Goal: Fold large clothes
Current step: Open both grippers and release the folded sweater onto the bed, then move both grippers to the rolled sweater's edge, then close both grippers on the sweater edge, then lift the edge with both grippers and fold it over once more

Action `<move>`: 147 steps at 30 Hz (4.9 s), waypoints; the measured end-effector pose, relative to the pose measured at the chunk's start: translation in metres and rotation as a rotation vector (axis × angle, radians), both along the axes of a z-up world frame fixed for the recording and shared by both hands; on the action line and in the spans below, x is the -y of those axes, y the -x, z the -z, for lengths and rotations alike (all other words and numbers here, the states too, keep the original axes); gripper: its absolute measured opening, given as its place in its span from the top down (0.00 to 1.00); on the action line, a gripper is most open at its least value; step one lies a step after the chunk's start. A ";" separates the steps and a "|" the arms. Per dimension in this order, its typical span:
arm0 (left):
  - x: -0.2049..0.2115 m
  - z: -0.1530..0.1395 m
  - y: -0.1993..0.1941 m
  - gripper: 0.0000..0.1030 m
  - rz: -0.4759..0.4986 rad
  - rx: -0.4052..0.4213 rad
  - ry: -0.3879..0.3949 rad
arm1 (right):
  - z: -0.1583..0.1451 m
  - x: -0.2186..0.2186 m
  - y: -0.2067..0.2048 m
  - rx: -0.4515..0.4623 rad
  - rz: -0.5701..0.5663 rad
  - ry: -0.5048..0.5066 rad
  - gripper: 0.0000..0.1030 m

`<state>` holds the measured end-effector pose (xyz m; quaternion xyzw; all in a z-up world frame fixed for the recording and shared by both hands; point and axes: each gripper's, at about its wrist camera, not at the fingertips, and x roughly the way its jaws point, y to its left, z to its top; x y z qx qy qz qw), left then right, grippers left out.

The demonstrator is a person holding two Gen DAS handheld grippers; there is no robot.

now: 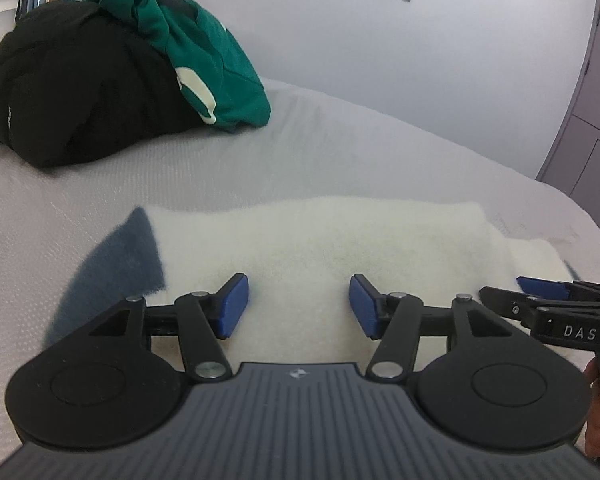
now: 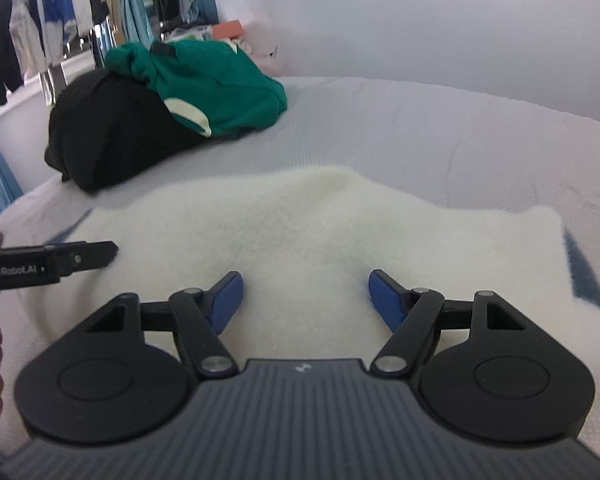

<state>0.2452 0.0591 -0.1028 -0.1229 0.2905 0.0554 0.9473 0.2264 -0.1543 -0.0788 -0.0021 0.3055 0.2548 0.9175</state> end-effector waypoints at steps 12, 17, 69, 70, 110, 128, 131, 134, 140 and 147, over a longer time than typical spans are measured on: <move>-0.012 0.007 -0.020 0.35 -0.046 -0.015 0.056 | 0.016 -0.007 -0.018 0.011 -0.002 -0.016 0.25; -0.010 -0.003 0.003 0.35 -0.065 0.021 0.102 | 0.013 0.000 -0.010 0.013 0.015 -0.052 0.25; -0.077 0.063 0.078 0.15 -0.297 -0.031 0.872 | 0.069 0.082 0.001 -0.514 0.463 -0.939 0.00; -0.078 0.066 0.078 0.15 -0.315 -0.024 0.896 | 0.069 0.082 0.003 -0.506 0.457 -0.949 0.00; -0.102 0.070 0.027 0.51 -0.387 0.073 0.901 | 0.070 0.079 -0.015 -0.363 0.519 -0.835 0.43; -0.111 0.053 0.049 0.54 -0.333 0.102 0.955 | 0.014 0.084 0.023 -0.142 0.342 -0.750 0.49; -0.107 0.048 0.059 0.54 -0.314 0.102 0.969 | 0.006 0.089 0.032 -0.125 0.325 -0.751 0.50; -0.100 0.041 0.069 0.54 -0.277 0.114 0.983 | -0.005 0.095 0.040 -0.104 0.314 -0.755 0.50; -0.080 0.009 0.074 0.54 -0.215 0.131 0.965 | -0.027 0.117 0.048 -0.070 0.301 -0.785 0.50; -0.045 -0.059 0.033 0.54 -0.130 0.160 0.894 | -0.062 0.152 0.032 -0.038 0.300 -0.837 0.50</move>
